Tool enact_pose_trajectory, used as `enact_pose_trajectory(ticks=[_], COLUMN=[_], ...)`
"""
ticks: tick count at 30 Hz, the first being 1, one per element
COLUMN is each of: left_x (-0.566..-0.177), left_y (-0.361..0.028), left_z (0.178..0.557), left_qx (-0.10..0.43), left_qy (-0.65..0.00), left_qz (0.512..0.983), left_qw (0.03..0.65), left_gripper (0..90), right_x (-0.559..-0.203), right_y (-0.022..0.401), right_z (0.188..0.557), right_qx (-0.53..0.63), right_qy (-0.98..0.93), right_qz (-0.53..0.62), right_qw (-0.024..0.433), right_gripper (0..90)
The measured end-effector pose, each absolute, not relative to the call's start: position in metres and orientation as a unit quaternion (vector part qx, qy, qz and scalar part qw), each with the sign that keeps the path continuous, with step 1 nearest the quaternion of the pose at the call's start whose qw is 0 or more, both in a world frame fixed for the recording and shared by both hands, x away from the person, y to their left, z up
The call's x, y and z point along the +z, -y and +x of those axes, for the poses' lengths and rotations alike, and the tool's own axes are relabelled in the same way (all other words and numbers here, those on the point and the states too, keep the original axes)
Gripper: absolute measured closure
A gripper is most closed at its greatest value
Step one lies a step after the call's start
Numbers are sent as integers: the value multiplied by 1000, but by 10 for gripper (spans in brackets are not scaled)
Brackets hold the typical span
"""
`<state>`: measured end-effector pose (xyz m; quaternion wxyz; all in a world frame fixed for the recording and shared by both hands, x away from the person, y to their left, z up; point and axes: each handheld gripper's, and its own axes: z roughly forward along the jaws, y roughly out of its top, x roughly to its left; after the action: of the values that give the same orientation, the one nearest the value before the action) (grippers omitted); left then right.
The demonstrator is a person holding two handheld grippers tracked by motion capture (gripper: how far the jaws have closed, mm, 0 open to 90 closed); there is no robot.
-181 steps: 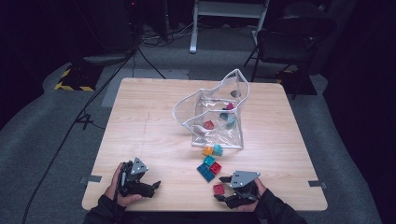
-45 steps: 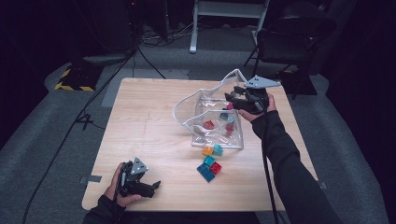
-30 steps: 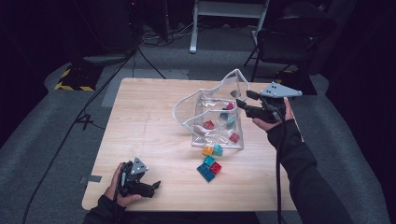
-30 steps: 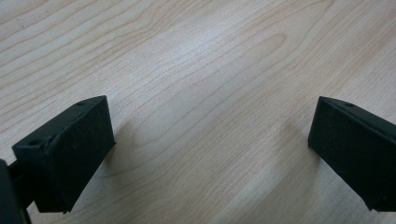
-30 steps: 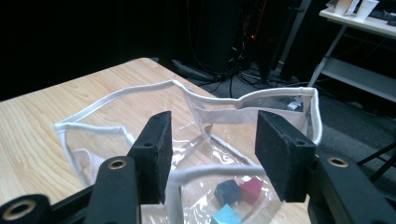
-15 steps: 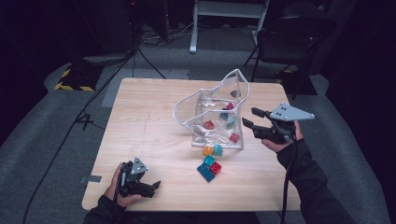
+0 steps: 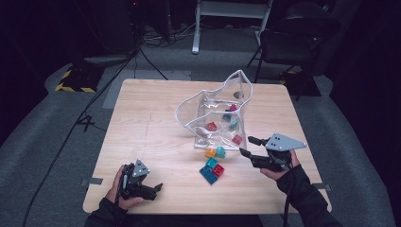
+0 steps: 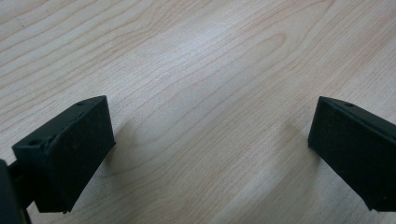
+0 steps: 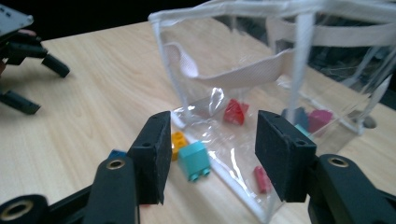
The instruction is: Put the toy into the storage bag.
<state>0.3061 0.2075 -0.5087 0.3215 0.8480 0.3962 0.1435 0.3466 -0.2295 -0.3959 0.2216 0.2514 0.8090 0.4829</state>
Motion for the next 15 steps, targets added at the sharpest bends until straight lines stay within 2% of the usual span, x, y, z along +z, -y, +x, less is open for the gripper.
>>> enact_pose_trajectory(ticks=[10, 15], left_x=[-509, -509], left_y=[-207, -208], left_z=[306, 306], left_qx=[143, 143], left_qy=[-396, -396], left_qz=[848, 848], left_qw=[321, 322], left_gripper=[5, 5], right_x=[-447, -464], right_y=[209, 201], right_z=[327, 326], right_qx=[459, 449], right_qy=[-839, -846], right_qz=[240, 241], right_qw=[168, 160], right_gripper=[441, 432])
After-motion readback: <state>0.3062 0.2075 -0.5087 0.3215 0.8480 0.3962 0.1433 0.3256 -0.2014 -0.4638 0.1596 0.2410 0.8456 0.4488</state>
